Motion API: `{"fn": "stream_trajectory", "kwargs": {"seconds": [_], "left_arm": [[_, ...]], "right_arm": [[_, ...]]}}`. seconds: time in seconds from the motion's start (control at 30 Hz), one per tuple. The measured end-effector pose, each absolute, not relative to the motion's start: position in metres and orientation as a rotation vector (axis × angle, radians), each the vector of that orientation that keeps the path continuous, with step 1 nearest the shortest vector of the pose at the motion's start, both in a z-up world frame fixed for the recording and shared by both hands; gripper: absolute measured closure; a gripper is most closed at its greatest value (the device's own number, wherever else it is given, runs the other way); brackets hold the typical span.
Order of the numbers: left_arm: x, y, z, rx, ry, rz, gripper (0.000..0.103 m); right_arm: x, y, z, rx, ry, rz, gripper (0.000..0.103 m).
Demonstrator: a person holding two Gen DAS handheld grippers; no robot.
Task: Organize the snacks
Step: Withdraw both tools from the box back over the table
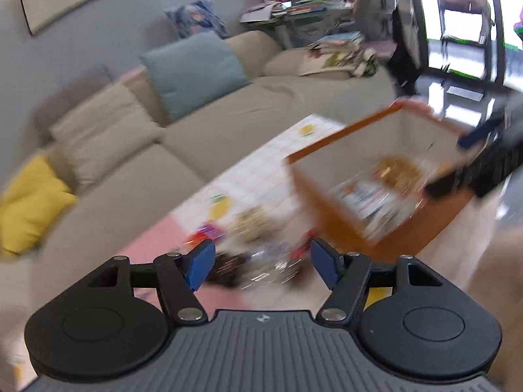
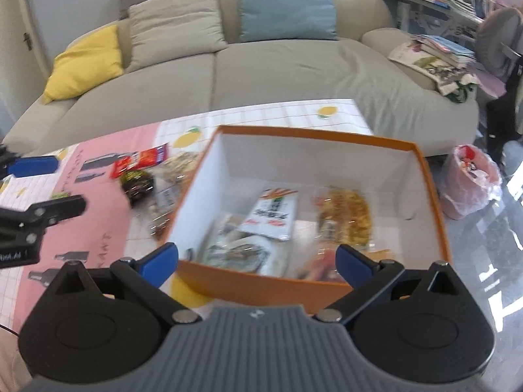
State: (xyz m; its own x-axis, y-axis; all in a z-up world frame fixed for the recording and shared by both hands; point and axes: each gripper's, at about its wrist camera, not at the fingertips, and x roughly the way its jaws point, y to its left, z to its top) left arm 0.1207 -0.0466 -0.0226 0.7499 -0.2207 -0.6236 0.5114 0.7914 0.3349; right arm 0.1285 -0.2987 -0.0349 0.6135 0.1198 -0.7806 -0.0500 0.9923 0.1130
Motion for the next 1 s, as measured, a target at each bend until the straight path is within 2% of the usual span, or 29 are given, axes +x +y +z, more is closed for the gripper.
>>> {"fn": "stream_trajectory", "kwargs": {"seconds": [0.2,0.47,0.8,1.0], "left_arm": [[0.089,0.025,-0.046,0.698,0.514,-0.330,0.024],[0.063,0.115,-0.092,0.799,0.475,-0.283,0.024],[0.054,0.222,-0.131,0.722,0.471,-0.185,0.024],[0.039,0.254,-0.147,0.771,0.450,-0.189,0.024]], "right_arm": [[0.132,-0.254,-0.039,0.058,0.928,0.153,0.003],[0.138,-0.200,-0.038,0.006,0.955,0.180,0.003],[0.145,-0.132,-0.039,-0.082,1.002,0.150,0.003],[0.143,-0.085,-0.048,-0.137,1.024,0.182,0.003]]}}
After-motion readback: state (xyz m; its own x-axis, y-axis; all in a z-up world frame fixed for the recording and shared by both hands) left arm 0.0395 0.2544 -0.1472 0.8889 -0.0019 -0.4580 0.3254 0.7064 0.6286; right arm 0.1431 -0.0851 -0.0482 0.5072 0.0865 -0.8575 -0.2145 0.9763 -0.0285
